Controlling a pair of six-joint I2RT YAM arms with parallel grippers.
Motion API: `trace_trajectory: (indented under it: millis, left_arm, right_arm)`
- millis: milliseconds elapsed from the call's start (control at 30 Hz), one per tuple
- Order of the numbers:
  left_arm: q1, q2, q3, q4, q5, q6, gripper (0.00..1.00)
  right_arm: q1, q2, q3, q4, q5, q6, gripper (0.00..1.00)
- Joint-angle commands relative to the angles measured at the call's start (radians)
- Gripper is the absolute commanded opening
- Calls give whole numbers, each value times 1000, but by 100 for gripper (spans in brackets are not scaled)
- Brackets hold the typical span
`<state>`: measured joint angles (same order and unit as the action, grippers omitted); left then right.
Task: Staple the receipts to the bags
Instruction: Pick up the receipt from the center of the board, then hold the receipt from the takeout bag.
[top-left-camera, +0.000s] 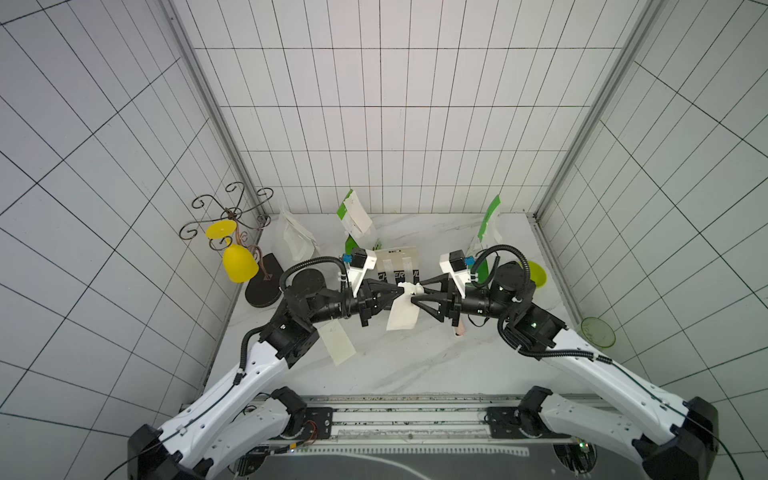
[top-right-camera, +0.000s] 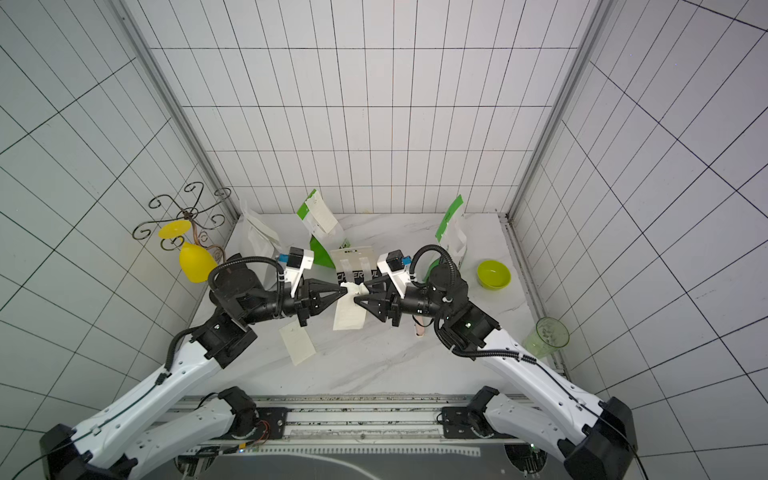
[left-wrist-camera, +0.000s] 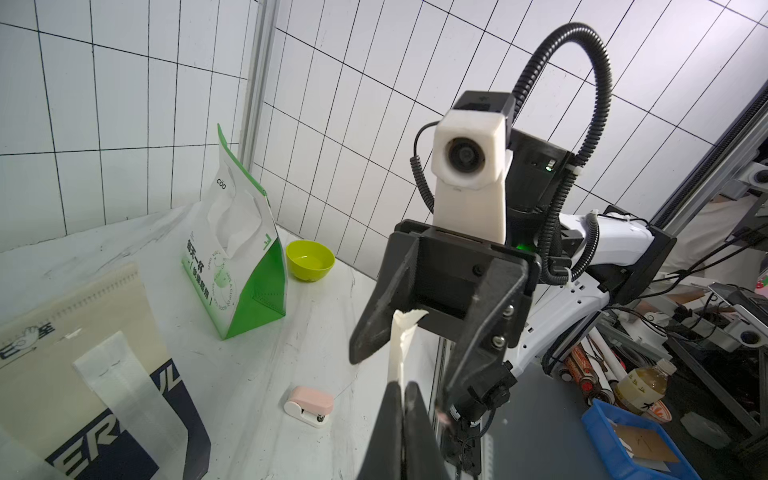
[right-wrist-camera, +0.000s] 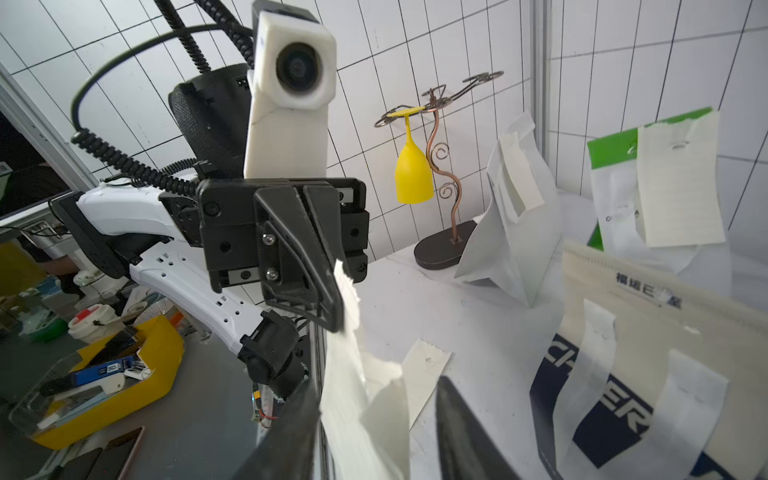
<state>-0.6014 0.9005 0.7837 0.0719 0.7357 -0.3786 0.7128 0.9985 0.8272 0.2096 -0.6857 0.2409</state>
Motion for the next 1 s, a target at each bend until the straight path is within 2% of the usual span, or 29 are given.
trace_trajectory:
  millis: [0, 67, 167, 333, 433, 533, 600, 633, 767, 867, 967]
  left_arm:
    - [0, -12, -8, 25, 13, -11, 0]
    - [0, -12, -9, 24, 14, -8, 0]
    - [1, -17, -8, 12, 5, -3, 0]
    - [0, -17, -6, 2, -14, -2, 0]
    - [0, -14, -6, 5, -17, -5, 0]
    - [0, -12, 3, -11, -54, -6, 0]
    - [9, -21, 26, -74, -135, 10, 36]
    - [20, -28, 34, -89, -160, 10, 42]
    - [113, -30, 103, -152, -278, -10, 52]
    - [134, -7, 167, -189, -368, 44, 59]
    - [151, 61, 245, -217, -380, 88, 61]
  right_arm:
    - [-12, 3, 48, 61, -35, 15, 29]
    - [-13, 2, 47, 66, -20, 20, 20]
    - [-23, -5, 36, 70, -9, 24, 19]
    - [-36, -18, 23, 70, 9, 31, 9]
    - [-38, -22, 21, 67, 14, 32, 0]
    - [-41, -29, 27, 48, 45, 26, 0]
    - [-55, -25, 64, -31, 90, -7, 0]
    - [-68, -24, 81, -65, 107, -21, 0]
    - [-132, -8, 148, -217, 208, -69, 0]
    - [-145, 22, 219, -353, 326, -139, 0]
    - [-147, 67, 294, -470, 380, -189, 0]
